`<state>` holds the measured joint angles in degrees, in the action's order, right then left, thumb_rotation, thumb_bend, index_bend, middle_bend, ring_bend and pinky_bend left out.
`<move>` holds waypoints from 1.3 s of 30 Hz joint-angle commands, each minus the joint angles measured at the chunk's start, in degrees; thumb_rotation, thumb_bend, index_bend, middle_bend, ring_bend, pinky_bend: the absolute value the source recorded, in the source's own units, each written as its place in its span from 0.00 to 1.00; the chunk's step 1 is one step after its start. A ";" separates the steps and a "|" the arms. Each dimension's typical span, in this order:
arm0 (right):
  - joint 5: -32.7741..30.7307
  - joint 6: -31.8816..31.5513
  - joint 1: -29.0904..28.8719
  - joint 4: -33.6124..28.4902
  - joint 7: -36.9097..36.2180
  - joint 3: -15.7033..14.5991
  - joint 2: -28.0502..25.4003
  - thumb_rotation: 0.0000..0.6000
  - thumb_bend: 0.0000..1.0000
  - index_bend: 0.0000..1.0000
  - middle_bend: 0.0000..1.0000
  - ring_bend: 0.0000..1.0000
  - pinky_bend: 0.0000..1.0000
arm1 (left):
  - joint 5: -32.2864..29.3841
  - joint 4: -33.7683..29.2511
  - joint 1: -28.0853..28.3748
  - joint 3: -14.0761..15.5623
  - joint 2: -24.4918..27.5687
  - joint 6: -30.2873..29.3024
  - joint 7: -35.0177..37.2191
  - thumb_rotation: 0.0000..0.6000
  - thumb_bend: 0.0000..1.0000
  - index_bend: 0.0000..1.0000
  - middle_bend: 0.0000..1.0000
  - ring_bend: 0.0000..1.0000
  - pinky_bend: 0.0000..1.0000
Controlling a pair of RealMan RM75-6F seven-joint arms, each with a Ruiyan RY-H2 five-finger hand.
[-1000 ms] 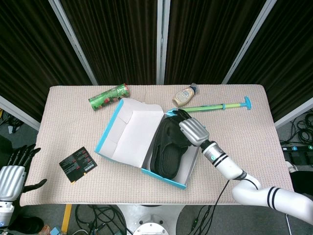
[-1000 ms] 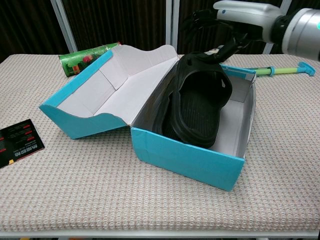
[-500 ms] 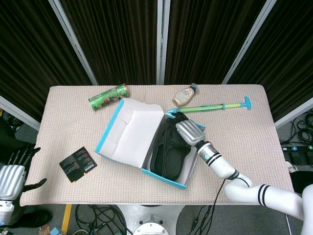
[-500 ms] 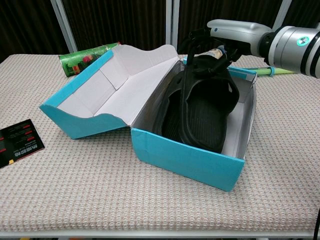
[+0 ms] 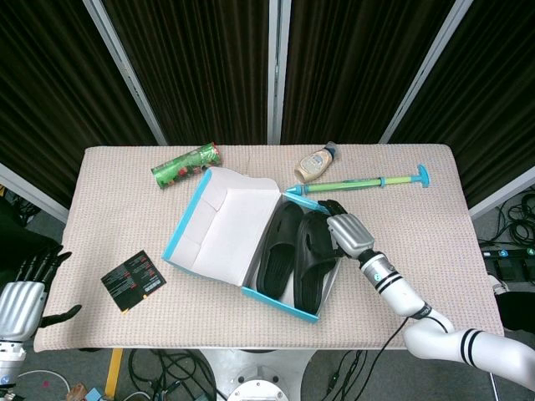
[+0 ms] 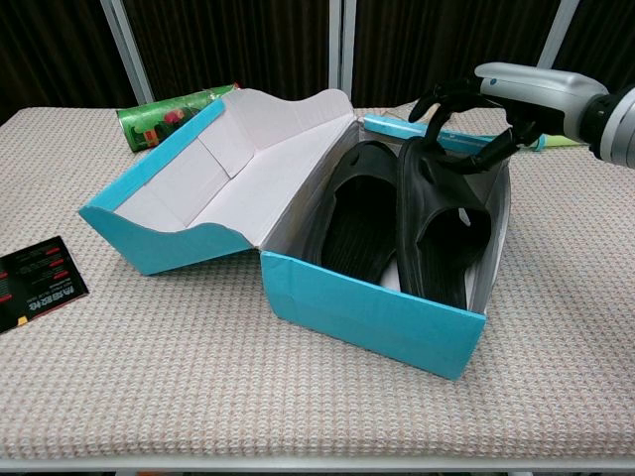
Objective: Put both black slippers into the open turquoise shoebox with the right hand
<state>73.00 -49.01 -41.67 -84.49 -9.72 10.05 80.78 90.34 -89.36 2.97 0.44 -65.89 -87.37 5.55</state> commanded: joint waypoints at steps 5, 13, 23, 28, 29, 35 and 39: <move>3.91 -3.44 1.63 -0.37 -5.80 -0.10 -0.02 0.77 0.28 0.24 0.34 0.05 0.00 | -0.05 -0.51 0.00 -0.07 0.21 -0.08 -0.39 1.00 0.06 0.14 0.06 0.02 0.09; 4.27 -1.07 0.13 2.14 -5.65 -0.88 2.89 0.77 0.28 0.24 0.34 0.05 0.00 | -0.01 -0.88 -0.38 0.15 0.28 -0.50 -0.66 1.00 0.06 0.14 0.06 0.02 0.09; 0.26 2.09 0.34 7.19 -3.34 -1.95 6.24 0.77 0.30 0.24 0.34 0.05 0.00 | 0.05 -0.25 -0.41 0.17 -0.08 -0.48 -0.15 1.00 0.06 0.14 0.06 0.02 0.09; 1.84 -3.08 2.00 4.73 -7.42 0.41 5.15 0.77 0.30 0.22 0.34 0.05 0.00 | -0.02 -0.21 -0.31 -0.01 -0.03 -0.49 -0.04 1.00 0.06 0.14 0.06 0.02 0.09; 2.31 -4.36 2.48 4.02 -8.61 0.93 4.52 0.77 0.30 0.22 0.34 0.05 0.00 | -0.06 -0.20 -0.29 -0.05 -0.01 -0.47 -0.01 1.00 0.06 0.14 0.06 0.02 0.09; 3.97 -10.91 6.75 0.17 -12.08 1.81 -1.75 0.76 0.29 0.21 0.33 0.05 0.00 | -0.02 0.26 0.12 -0.49 -0.30 -0.42 0.29 1.00 0.06 0.14 0.06 0.02 0.09; 2.96 -14.90 11.15 -0.70 -11.18 0.48 -4.90 0.77 0.29 0.20 0.31 0.05 0.00 | -0.03 0.95 0.14 -0.62 -0.68 -0.61 0.50 1.00 0.06 0.14 0.06 0.02 0.09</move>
<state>76.33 -62.22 -32.61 -84.32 -21.10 11.13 77.24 90.33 -88.47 3.10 -0.16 -66.52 -87.95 6.03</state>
